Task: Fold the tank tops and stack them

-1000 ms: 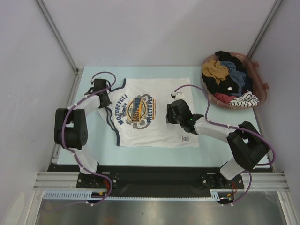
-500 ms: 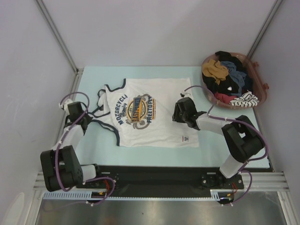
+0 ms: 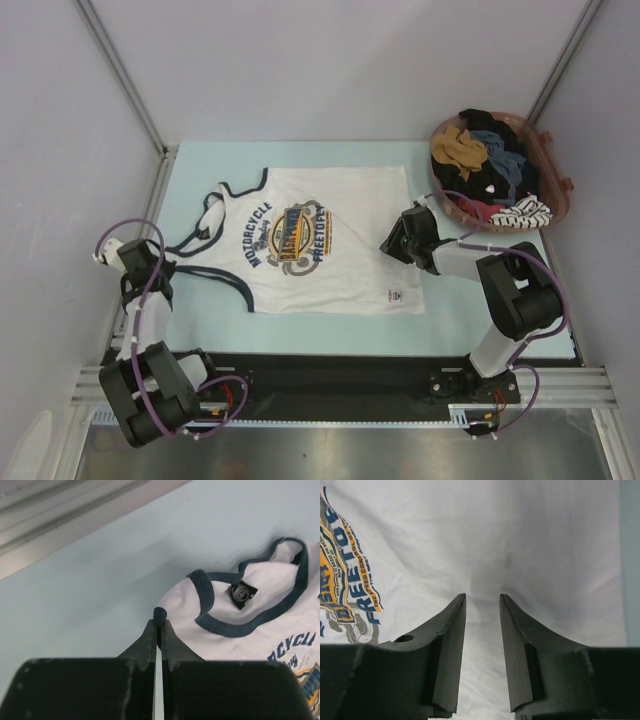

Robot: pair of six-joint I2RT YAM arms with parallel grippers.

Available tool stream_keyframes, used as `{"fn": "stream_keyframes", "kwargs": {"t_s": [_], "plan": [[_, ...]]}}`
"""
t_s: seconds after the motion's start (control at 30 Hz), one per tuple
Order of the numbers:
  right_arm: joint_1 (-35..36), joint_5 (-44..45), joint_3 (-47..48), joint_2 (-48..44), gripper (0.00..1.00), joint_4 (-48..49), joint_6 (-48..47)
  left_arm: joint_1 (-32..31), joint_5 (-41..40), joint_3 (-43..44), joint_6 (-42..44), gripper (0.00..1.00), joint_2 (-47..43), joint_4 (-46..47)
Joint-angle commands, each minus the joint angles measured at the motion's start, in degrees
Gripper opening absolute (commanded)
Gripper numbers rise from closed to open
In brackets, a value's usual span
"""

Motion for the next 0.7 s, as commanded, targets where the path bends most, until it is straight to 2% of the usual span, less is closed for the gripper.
{"fn": "stream_keyframes", "kwargs": {"t_s": [0.0,0.03,0.1,0.13,0.17,0.2,0.33,0.43,0.47,0.5,0.6,0.63,0.67], "plan": [[-1.7,1.4,-2.3,1.9,0.39,-2.4,2.2,0.8,-5.2,-0.2,-1.5,0.03,-4.7,0.2],[-2.0,1.3,-2.5,1.4,0.39,-2.1,2.2,0.9,-6.4,-0.2,-1.8,0.06,-5.5,-0.2],[-2.1,1.1,-2.6,1.2,0.39,-2.0,2.2,0.9,-9.6,-0.7,-3.3,0.21,-6.6,-1.6],[-2.3,0.7,-2.6,1.2,0.39,-2.0,2.3,0.9,-9.8,-0.8,-3.2,0.39,-6.6,-1.6],[-2.2,0.4,-2.7,1.2,0.39,-1.7,2.3,0.9,-11.0,-1.1,-3.4,0.93,-6.4,-1.8],[-2.3,0.3,-2.7,1.1,0.39,-1.6,2.2,1.0,-11.6,-0.9,-4.3,1.0,-6.3,-3.2],[-2.2,0.2,-2.9,1.0,0.39,-1.5,2.2,1.0,-13.4,0.3,-4.4,1.0,-7.0,-5.3],[-2.3,0.2,-3.2,0.6,0.39,-1.1,2.2,1.0,-11.7,0.5,-3.8,1.0,-9.5,-3.4],[-2.4,0.3,-3.3,0.4,0.38,-1.1,2.2,1.1,-9.1,0.5,-3.2,1.0,-9.5,-1.8],[-2.4,0.4,-3.5,0.1,0.38,-0.6,2.1,0.9,-2.5,0.7,-1.3,1.0,-9.0,3.5],[-2.3,0.2,-3.7,-0.3,0.38,-0.3,1.9,-1.7,3.5,8.6,-2.2,1.0,-0.2,5.0],[-2.4,-0.2,-3.8,-0.4,0.38,-0.2,2.1,-2.8,4.9,12.1,-2.3,1.0,7.0,4.2],[-2.4,-0.3,-3.8,-0.5,0.38,0.0,1.9,-3.8,5.3,19.2,-2.4,1.0,10.8,1.3]]}}
